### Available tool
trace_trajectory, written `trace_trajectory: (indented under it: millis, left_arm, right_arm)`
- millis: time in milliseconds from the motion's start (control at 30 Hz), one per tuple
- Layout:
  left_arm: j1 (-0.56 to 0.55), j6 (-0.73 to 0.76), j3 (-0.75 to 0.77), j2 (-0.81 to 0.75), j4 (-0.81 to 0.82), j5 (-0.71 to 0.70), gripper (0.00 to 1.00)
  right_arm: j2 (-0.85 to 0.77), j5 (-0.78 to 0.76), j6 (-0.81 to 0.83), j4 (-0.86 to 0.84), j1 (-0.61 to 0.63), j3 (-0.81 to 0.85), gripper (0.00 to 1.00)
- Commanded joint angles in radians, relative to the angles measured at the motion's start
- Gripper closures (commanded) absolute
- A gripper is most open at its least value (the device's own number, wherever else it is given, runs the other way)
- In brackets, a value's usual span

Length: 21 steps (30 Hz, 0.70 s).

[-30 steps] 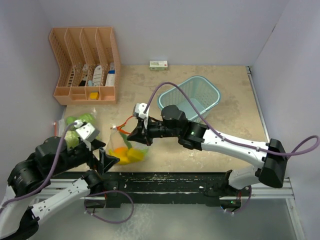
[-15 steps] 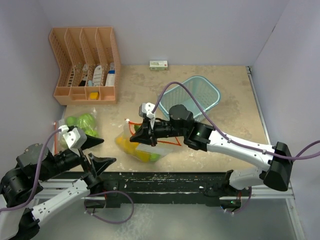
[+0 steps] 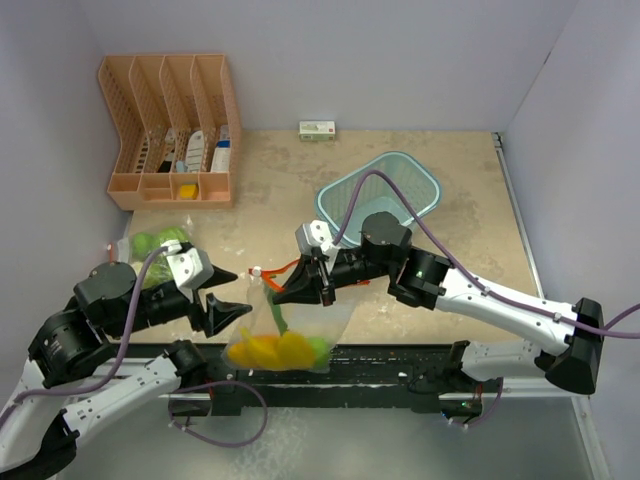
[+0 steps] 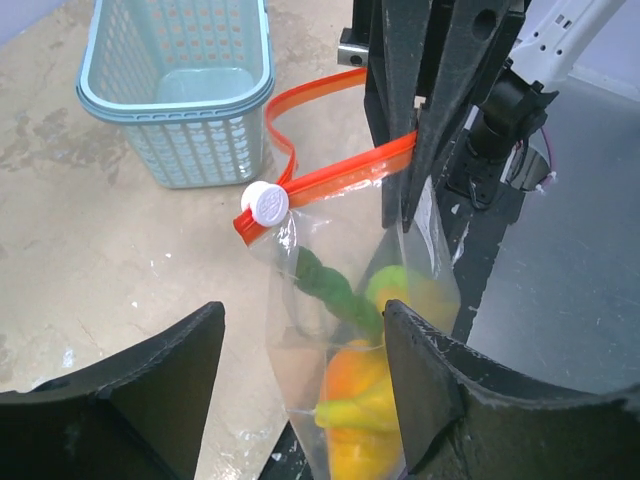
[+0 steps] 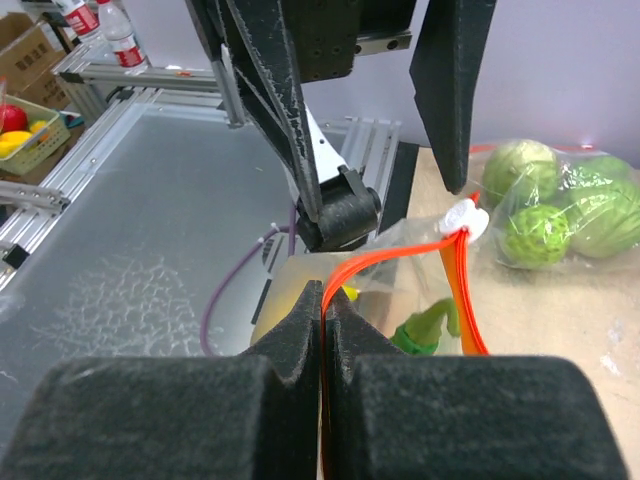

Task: Place the food in the zip-top bag and seal the zipper

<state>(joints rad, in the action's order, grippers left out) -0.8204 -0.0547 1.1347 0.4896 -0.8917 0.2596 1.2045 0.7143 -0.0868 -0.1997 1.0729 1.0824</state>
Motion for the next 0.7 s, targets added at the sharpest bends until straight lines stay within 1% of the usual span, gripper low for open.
trace_trajectory:
  millis: [0, 133, 267, 433, 667]
  left_arm:
    - [-0.003, -0.001, -0.002, 0.017, 0.09, 0.036, 0.34]
    - [-0.003, -0.033, -0.008, 0.01, 0.121, 0.017, 0.36]
    - [-0.002, -0.06, -0.02, 0.002, 0.16, 0.024, 0.41]
    - [-0.002, -0.123, -0.051, -0.016, 0.26, 0.09, 0.43]
    - [-0.003, -0.153, -0.071, 0.022, 0.299, 0.138, 0.47]
  right_arm:
    - [-0.01, 0.056, 0.001, -0.058, -0.001, 0.032, 1.0]
    - [-0.015, 0.09, 0.002, -0.07, -0.001, 0.023, 1.0]
    - [-0.029, 0.124, 0.005, -0.076, -0.001, 0.022, 1.0]
    - [-0.04, 0.162, 0.024, -0.06, -0.001, 0.035, 1.0]
    - [-0.058, 0.205, 0.029, -0.06, -0.001, 0.048, 1.0]
